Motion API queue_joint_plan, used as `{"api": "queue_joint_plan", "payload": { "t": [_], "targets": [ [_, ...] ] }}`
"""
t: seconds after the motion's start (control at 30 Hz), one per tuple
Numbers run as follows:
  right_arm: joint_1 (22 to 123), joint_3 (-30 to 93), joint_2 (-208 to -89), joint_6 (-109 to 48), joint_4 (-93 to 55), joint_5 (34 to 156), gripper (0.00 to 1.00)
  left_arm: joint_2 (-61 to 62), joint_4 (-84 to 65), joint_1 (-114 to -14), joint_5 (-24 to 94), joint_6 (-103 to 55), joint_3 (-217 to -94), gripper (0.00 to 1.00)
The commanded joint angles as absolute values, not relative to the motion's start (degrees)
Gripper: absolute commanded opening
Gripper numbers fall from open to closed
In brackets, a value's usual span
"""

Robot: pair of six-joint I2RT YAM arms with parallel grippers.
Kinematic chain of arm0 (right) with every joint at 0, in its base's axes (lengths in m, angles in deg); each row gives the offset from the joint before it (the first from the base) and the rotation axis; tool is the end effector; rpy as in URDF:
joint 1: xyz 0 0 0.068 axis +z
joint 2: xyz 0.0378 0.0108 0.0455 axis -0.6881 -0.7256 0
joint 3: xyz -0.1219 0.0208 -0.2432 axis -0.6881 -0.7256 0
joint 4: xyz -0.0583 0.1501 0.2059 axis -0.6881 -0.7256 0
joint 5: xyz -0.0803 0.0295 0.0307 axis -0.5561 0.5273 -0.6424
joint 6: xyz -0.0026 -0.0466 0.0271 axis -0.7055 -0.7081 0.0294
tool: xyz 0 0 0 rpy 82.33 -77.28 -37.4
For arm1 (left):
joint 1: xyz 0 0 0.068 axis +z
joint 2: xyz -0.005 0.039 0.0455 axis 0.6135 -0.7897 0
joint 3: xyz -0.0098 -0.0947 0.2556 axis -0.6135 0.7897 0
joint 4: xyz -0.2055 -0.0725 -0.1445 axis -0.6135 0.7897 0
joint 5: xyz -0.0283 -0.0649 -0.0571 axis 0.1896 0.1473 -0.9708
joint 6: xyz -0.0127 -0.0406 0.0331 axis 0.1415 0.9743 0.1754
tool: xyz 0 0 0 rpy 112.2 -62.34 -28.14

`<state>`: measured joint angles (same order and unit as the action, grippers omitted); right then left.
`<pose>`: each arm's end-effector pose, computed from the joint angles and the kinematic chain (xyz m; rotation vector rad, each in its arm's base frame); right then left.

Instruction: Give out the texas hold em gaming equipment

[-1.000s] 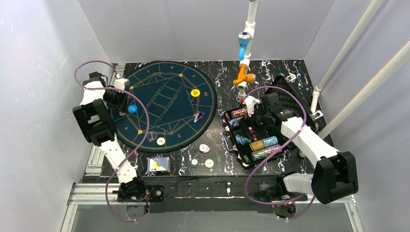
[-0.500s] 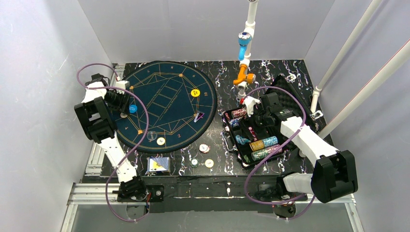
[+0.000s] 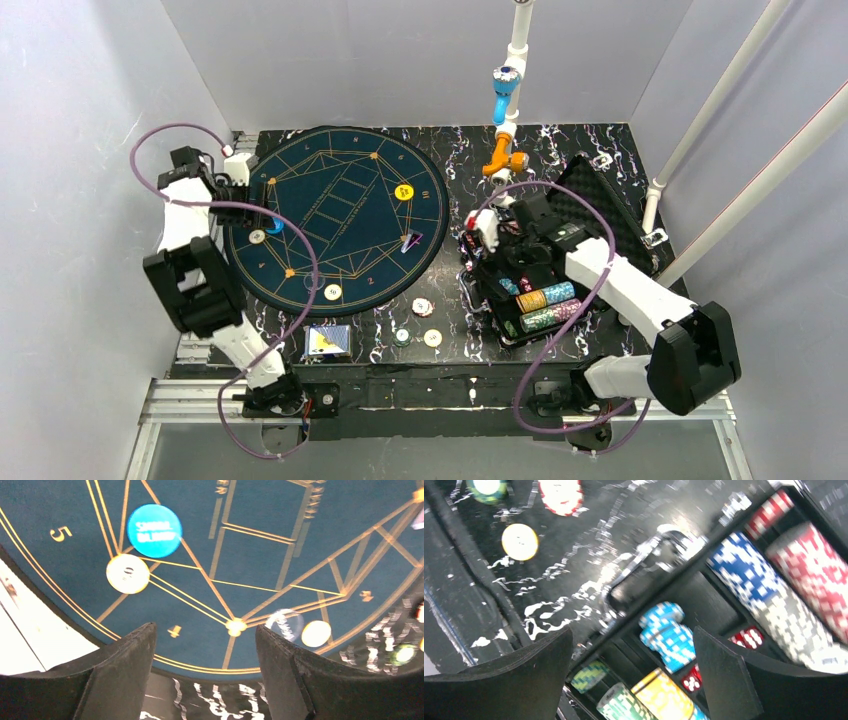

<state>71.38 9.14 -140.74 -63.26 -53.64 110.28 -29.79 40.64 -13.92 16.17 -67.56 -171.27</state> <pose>0.2209 0.1324 0.2511 -1.2678 2.1580 0.5100 0.3592 0.1418 0.2563 0.3129 2.5181 -0.2736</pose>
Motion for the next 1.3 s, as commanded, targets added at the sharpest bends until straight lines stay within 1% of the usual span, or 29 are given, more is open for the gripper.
{"api": "queue_joint_plan", "payload": {
  "t": [0.0,0.07,0.13,0.23,0.33,0.43,0.57,0.63,0.73,0.9,1.0,1.03,1.27],
  "targets": [
    [81.3,13.25,-141.73,-66.65,-55.84,107.85,0.97,-15.67,43.02,-14.06,7.51,-59.0,-163.63,0.71],
    [87.45,13.87,-142.47,-67.36,-55.81,105.3,0.96,-11.18,42.79,-14.63,6.63,-57.01,-159.94,0.71],
    [92.7,15.13,-144.14,-67.99,-57.1,100.66,0.93,-7.15,42.54,-15.33,6.4,-55.25,-156.52,0.71],
    [98.77,15.84,-146.34,-67.91,-58.16,97.23,0.89,-1.42,42.58,-15.76,6.12,-53.23,-153.26,0.71],
    [104.79,14.81,-147.42,-65.97,-56.06,93.4,0.87,1.77,42.98,-15.78,7.36,-52.98,-151.56,0.71],
    [108.53,14.19,-149.31,-63.95,-52.62,89.43,0.85,2.96,43.78,-15.78,8.62,-52.15,-151.17,0.72],
    [110.84,14.78,-153.55,-61.77,-49.24,86.46,0.81,2.73,43.47,-15.78,5.88,-49.13,-151.23,0.72],
    [112.21,15.02,-155.22,-61.08,-48.27,85.7,0.81,1.76,43.46,-15.78,4.28,-48.22,-151.55,0.72],
    [113.79,14.8,-157.43,-60.02,-45.55,83.8,0.83,-0.25,45.54,-15.71,5.15,-48.15,-152.41,0.73],
    [113.88,15.74,-159.73,-59.13,-44.81,87.32,0.84,0.28,44.34,-15.71,4.47,-46.41,-152.61,0.73],
    [113.88,17.37,-162.91,-59.41,-45.09,87.36,0.83,0.86,44.29,-15.74,4.11,-46.54,-151.91,0.73],
    [113.88,17.97,-164.04,-59.29,-45.23,89.01,0.83,0.92,44.31,-15.77,3.99,-46.57,-151.9,0.73],
    [113.88,20.51,-168.28,-58.8,-45.64,88.02,0.81,1.17,44.33,-15.69,3.84,-46.62,-151.62,0.73]
  ]
}}
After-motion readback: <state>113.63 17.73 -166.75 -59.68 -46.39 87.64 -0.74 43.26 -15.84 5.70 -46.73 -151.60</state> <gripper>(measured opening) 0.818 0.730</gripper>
